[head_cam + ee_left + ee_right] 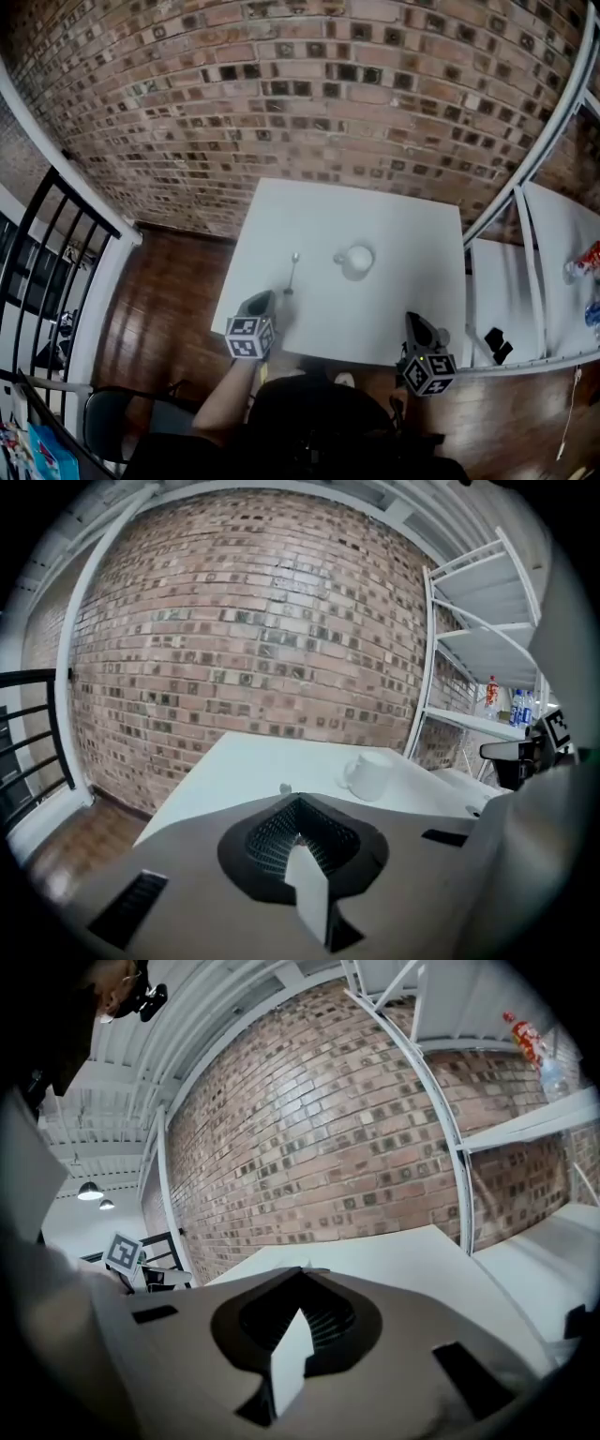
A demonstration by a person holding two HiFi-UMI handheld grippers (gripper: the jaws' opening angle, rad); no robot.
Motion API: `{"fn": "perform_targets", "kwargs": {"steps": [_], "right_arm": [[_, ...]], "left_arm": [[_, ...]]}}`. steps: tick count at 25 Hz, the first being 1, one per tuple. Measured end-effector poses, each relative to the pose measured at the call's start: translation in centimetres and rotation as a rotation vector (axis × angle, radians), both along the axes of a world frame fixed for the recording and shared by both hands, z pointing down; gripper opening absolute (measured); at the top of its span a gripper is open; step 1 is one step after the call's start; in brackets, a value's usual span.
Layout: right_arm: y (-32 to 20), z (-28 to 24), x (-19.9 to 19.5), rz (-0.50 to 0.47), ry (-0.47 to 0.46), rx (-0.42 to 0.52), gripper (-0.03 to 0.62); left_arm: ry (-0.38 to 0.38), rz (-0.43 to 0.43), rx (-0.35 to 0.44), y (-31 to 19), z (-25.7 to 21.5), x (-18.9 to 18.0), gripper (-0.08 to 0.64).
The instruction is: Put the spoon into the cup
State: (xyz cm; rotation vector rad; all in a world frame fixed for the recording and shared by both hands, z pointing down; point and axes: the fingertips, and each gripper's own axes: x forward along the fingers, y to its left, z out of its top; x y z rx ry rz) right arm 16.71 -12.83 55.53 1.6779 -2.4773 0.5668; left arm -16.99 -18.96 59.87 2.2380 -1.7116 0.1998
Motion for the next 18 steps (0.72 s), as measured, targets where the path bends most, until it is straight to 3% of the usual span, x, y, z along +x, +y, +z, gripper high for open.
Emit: {"fn": "perform_targets", "kwargs": {"steps": [14,17,18], "right_arm": [[1.8,3.0,1.2,0.053,-0.014,-0.105,0.005],[2.2,3.2,1.5,0.067,-0.016,-0.115,0.005],[2.4,3.2,1.7,0.075,-0.016,-0.118,0.005]], "left_arm": [[-0.035,0.010,-0.261,-2.8,8.2,2.3,0.025],[-0.068,0.010,-0.311,-3.3,9.5,2.8,0.161],[-0.076,0.001,-0.317,-3.5,9.8,2.8,0.164]]}}
